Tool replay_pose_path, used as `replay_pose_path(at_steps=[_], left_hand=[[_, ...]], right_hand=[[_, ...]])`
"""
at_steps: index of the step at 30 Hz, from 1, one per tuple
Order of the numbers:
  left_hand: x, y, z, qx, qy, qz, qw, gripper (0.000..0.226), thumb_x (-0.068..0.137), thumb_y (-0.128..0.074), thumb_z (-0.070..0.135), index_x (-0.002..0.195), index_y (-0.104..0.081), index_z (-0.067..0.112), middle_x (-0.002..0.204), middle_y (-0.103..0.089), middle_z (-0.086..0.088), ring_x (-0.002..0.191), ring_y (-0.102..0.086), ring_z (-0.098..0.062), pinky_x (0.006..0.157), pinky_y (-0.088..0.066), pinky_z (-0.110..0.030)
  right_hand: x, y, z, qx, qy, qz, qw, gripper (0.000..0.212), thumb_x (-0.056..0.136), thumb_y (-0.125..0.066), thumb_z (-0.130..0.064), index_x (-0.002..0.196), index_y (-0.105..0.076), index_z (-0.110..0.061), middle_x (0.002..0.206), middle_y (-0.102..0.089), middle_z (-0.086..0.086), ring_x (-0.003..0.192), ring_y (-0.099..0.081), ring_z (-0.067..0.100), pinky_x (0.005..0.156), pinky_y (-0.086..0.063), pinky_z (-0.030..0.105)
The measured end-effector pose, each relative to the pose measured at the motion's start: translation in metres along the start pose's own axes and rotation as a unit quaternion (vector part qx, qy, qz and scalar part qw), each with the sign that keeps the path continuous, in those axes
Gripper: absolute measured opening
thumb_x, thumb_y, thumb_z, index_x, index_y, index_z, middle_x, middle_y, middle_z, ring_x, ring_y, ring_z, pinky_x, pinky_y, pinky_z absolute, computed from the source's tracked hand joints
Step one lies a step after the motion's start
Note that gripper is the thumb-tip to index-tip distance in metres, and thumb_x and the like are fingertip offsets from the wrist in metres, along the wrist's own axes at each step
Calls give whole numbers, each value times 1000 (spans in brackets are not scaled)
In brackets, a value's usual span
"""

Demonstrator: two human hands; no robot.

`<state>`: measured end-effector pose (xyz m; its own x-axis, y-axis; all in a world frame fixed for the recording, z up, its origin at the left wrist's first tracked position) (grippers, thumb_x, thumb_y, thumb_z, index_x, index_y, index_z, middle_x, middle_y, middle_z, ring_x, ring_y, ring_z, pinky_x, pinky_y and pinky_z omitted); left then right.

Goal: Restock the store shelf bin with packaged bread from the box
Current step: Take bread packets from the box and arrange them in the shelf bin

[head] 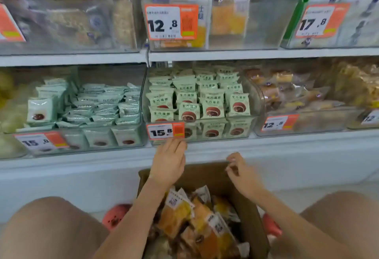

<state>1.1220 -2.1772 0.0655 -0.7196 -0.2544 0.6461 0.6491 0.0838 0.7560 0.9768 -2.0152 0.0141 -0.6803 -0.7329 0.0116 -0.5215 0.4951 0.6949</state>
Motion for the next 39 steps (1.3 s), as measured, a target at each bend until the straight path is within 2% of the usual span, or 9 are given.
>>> replay_pose_path(at_steps=[5,10,12,15,18,23,29,33,39], left_hand=[[-123,-52,-12,-16,138,-264,955,26,76,-63,5,102,-66,7,98,-67,-9,92,-62,-31,72,-50,-39],[-181,-66,-6,-65,227,-308,922,24,84,-57,7,107,-63,8,99,-64,-11,95,-59,-31,73,-48,-38],[-180,-72,-3,-86,238,-308,917,22,90,-50,14,111,-58,10,108,-61,-8,102,-54,-26,79,-45,-35],[-187,-74,-3,-98,266,-317,905,16,92,-46,16,103,-56,11,107,-59,-8,99,-53,-26,79,-43,-36],[-201,-75,-11,-111,329,-324,880,11,90,-46,14,94,-56,9,101,-59,-12,93,-57,-30,76,-48,-38],[-204,-82,-19,-127,367,-342,856,10,89,-47,7,90,-57,11,96,-61,-10,87,-60,-28,73,-51,-39],[-209,-85,-12,-150,395,-384,821,13,90,-47,10,86,-58,13,87,-63,-6,78,-60,-25,65,-51,-36],[-208,-92,-14,-270,475,-348,762,9,88,-59,11,94,-62,15,98,-64,-3,94,-61,-21,80,-52,-34],[-203,-91,-7,-403,521,-332,675,75,72,-80,7,137,-44,15,136,-48,-1,128,-43,-19,103,-43,-34]], right_hand=[[-24,-78,47,-119,-78,-240,960,38,93,-54,-27,128,-42,-20,118,-55,1,102,-56,16,85,-50,29],[-33,-137,78,-234,-94,-363,897,81,88,-62,-28,149,-11,-18,152,-25,9,129,-41,30,101,-43,42],[-31,-147,91,-282,-73,-341,894,83,89,-57,-24,150,0,-30,159,-4,1,138,-28,33,107,-37,44],[-33,-153,111,-312,-91,-335,884,76,94,-48,-28,149,4,-38,159,1,-2,141,-17,36,109,-28,47],[-40,-160,124,-321,-121,-347,873,76,91,-53,-30,150,-5,-33,154,-20,9,139,-21,37,108,-30,45],[-31,-161,124,-257,-141,-306,906,48,90,-53,-16,135,-40,-27,135,-46,10,119,-48,31,96,-46,41],[-32,-147,109,-121,-135,-270,946,14,78,-76,-19,91,-71,-18,97,-60,-3,96,-56,15,75,-46,27],[-34,-127,73,-15,-98,-251,963,5,76,-78,-24,75,-73,-23,85,-68,-6,84,-60,11,76,-51,31],[-37,-89,36,59,-68,-206,974,7,83,-70,-20,77,-70,-18,87,-72,-5,79,-66,4,71,-53,26]])
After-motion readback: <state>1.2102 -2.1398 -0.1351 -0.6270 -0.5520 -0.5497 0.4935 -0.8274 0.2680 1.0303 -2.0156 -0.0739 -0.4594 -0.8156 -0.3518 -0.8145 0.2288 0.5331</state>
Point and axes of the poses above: each hand's wrist, its own x-axis towards the middle knuckle, its own y-axis out of the back of the hand, z = x × y, the point moved 5 cm from there along x, towards the middle knuckle
